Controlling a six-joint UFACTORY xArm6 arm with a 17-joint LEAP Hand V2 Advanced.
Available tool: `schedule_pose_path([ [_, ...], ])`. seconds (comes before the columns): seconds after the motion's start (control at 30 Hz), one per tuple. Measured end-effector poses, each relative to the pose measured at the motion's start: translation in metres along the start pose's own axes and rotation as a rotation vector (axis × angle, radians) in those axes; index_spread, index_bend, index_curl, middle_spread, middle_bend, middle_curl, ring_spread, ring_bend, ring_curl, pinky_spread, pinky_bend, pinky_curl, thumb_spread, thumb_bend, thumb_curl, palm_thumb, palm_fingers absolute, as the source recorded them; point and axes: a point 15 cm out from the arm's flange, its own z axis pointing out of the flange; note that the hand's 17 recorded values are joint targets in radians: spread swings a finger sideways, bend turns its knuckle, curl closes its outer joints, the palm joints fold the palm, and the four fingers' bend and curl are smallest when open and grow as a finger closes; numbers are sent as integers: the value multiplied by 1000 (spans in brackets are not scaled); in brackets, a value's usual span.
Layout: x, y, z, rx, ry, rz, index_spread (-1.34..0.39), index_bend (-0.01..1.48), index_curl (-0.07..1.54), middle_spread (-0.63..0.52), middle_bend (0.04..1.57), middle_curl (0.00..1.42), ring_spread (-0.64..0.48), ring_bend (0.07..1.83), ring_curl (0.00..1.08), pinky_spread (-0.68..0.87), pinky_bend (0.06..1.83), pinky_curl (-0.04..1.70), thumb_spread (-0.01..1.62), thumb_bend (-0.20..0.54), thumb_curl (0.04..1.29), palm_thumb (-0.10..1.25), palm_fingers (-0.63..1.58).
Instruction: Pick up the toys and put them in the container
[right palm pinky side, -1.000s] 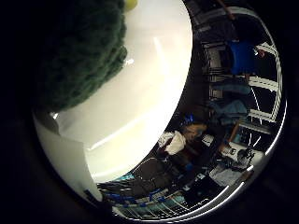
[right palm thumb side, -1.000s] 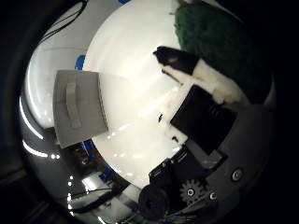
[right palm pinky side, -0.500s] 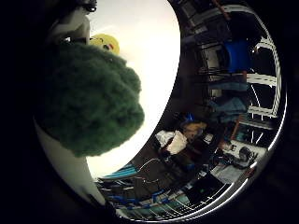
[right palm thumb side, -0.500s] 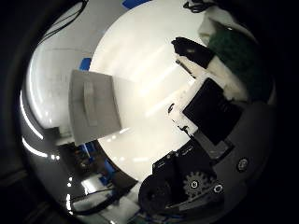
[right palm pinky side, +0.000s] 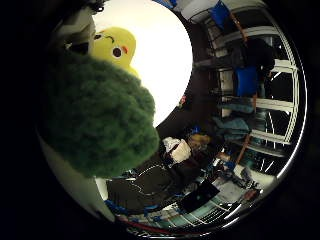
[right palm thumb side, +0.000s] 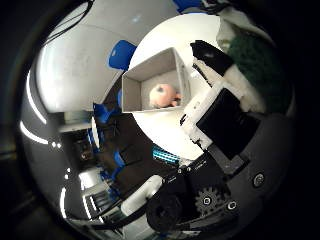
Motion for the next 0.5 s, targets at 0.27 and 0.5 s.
schedule_pose_path([
  [0.27,-87,-29,-40,57,8,-96,-274,1037,994,-216,1263,1003,-269,1346,891,-208,1274,1108,1141,-11,576,1053,986],
  [0.5,-142,-56,-29,15,-2,-144,-275,1016,1003,-216,1248,1006,-270,1329,897,-216,1242,1141,1141,-11,590,1057,1000],
])
